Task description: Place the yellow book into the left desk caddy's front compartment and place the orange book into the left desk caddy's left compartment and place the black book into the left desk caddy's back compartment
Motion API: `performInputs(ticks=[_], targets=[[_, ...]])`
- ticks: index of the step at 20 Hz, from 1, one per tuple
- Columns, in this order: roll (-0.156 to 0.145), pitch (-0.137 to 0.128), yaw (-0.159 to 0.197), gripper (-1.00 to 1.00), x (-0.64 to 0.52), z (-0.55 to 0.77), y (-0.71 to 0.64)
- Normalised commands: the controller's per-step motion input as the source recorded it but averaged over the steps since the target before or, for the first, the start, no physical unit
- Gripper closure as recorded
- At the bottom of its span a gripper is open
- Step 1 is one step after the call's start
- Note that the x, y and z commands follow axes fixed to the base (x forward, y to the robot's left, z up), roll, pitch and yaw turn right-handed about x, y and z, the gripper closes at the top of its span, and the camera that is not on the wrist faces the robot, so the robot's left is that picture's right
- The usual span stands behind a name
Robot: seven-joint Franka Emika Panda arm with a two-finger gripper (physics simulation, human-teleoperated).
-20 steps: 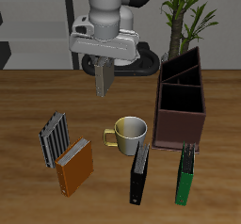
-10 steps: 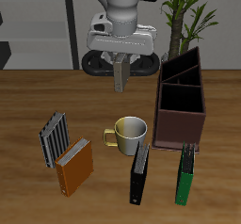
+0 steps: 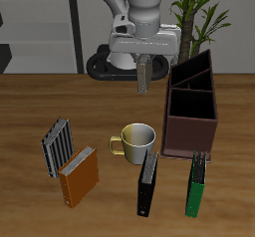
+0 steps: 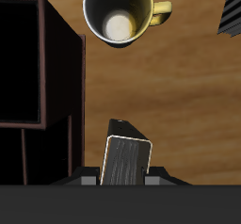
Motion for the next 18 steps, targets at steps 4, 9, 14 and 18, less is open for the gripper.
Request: performInputs(ticks=[4, 9, 14, 18], targets=[[0.015, 0.001, -0.002, 1.00, 0.01, 0.05, 0.25], [0.021, 0.027, -0.025, 1.00, 0.02, -0.01, 0.17], [0.030, 0.031, -0.016, 1.00, 0.02, -0.02, 0.21], [0.021, 0.015, -0.008, 1.00, -0.02, -0.02, 0.07]])
